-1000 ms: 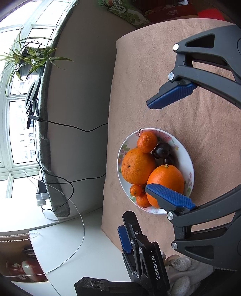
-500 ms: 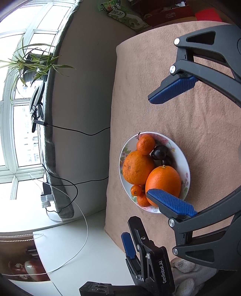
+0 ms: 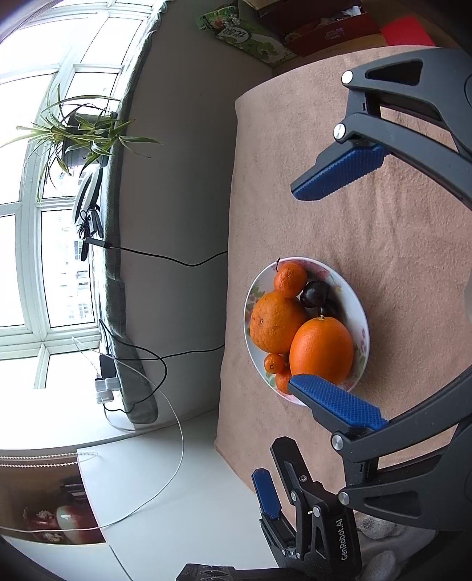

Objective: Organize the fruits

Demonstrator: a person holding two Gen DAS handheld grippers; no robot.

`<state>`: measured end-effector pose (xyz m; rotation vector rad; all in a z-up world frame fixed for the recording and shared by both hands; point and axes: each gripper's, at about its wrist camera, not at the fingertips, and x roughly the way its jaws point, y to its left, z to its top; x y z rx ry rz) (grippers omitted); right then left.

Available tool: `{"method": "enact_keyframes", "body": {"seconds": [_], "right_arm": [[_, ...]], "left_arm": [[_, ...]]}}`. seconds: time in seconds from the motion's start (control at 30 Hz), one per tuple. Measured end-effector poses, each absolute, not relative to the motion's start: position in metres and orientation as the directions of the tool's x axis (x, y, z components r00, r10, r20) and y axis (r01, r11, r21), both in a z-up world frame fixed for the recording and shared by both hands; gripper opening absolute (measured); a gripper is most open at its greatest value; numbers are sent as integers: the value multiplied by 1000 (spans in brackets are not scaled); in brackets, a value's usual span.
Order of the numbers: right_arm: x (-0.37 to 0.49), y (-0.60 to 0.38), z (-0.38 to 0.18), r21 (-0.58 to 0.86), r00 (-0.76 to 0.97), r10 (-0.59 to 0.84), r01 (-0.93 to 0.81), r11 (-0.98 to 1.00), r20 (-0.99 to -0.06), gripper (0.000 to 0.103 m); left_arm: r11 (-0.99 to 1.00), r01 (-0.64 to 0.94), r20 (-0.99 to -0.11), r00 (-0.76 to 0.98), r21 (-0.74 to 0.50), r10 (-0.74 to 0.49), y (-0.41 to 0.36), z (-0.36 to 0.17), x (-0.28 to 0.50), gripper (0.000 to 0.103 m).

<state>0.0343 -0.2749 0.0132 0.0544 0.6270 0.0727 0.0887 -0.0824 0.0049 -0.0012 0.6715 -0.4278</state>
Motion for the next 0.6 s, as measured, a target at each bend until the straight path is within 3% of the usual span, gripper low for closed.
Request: {"method": "enact_keyframes", "body": {"seconds": [0.6], "right_arm": [[10,-270,9,118,814,84,-19,993,-575,98]], "left_arm": [[935,335,-565,751,-120,-342,-64,16,52,83]]}}
